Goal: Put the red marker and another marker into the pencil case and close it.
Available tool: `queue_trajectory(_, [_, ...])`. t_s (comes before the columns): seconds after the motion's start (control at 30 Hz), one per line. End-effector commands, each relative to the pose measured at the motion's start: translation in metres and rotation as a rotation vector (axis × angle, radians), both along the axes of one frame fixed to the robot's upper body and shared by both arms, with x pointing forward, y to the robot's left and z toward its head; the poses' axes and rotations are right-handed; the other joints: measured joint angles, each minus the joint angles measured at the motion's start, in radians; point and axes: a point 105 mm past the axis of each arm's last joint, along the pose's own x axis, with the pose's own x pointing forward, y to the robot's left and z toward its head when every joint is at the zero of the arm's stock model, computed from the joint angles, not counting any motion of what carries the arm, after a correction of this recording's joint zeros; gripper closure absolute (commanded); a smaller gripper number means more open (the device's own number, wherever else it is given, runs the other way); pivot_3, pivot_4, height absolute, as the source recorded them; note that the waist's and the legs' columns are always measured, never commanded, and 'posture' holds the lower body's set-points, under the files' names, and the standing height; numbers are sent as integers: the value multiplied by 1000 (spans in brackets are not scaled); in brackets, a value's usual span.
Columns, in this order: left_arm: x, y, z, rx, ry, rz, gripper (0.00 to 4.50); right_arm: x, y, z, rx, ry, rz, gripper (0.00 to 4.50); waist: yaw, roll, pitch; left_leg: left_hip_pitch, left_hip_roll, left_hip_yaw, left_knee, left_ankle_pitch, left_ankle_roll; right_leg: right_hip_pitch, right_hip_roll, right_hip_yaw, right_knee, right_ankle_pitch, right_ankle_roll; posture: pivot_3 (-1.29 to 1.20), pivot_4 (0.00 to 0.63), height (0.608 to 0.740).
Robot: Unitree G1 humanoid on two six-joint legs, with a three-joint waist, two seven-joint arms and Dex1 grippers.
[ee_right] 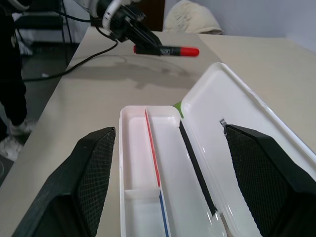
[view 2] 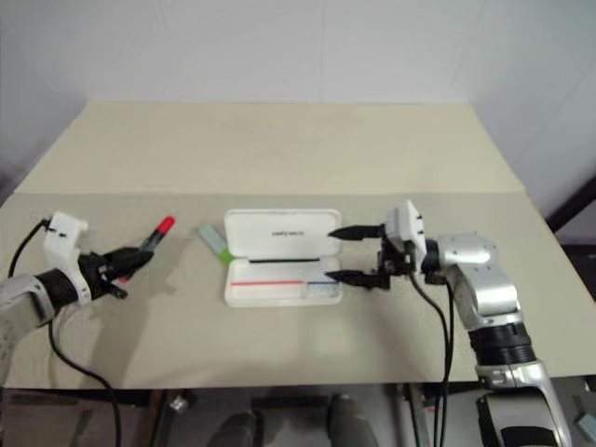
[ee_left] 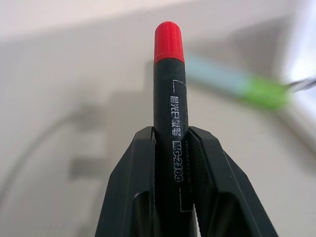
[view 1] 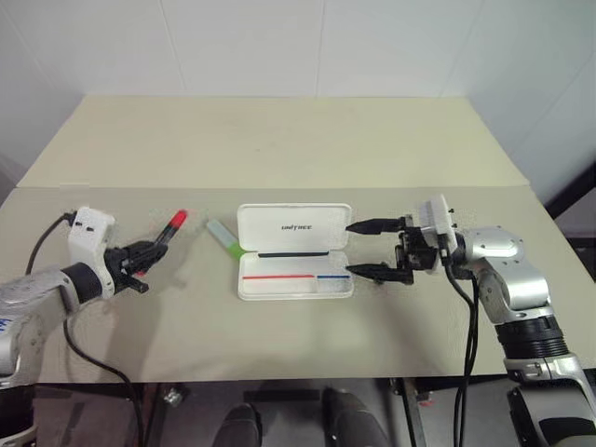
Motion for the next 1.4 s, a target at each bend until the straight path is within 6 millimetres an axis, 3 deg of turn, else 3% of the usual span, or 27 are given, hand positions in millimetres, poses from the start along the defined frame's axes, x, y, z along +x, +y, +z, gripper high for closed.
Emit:
queue_trajectory(0.03, [-14, -27, 45, 60, -155, -198, 3902, -2, -17, 3, 16, 11, -2, 0, 1, 0, 0, 0, 0, 0, 0, 0, 0, 0, 0, 0, 0, 0, 0, 0, 150, 740])
queue_trajectory(0.17, [-22, -54, 61, 103, -185, -392, 3902, 3, -26, -4, -22, 15, -37, 0, 0, 0, 0, 0, 0, 0, -1, 0, 0, 0, 0, 0, 0, 0, 0, 0, 150, 740])
queue_trajectory(0.27, [-25, -72, 62, 124, -146, -508, 3902, 6, -26, -3, -18, 6, -53, 0, 0, 0, 0, 0, 0, 1, 0, 0, 0, 0, 0, 0, -1, 0, 0, 0, 150, 740])
queue_trajectory(0.47, [-23, -97, 37, 231, 15, -751, 3902, 7, -27, -6, -18, -4, -80, 0, -3, 1, 0, 0, 0, 2, 0, 0, 0, 0, 2, 2, 0, -1, 1, 0, 150, 740])
queue_trajectory(0.6, [-5, -113, 21, 279, 48, -854, 3902, 4, -28, -9, -10, -9, -105, 0, 0, 1, 0, 0, 0, 2, 0, -1, 0, 0, 3, 3, 0, 0, 2, 0, 150, 740])
queue_trajectory(0.77, [24, -132, 15, 292, 7, -901, 3902, -2, -32, -11, -1, -13, -148, 0, 5, 1, 0, -1, 0, 2, 1, -1, 1, -1, 3, 4, 0, 2, 6, 0, 150, 740])
queue_trajectory(0.9, [36, -147, 10, 291, 1, -942, 3902, -7, -34, -13, 0, -11, -174, 0, 3, 1, 0, -5, 0, 1, 3, -1, 1, -4, 4, 4, 0, 4, 10, 0, 150, 740])
queue_trajectory(1.4, [62, -186, -6, 294, 28, -961, 3902, -16, -38, -17, -6, -8, -224, 0, 6, 1, 1, -8, 0, -1, 5, -1, 2, -5, 5, 5, 2, 4, 12, 0, 150, 740])
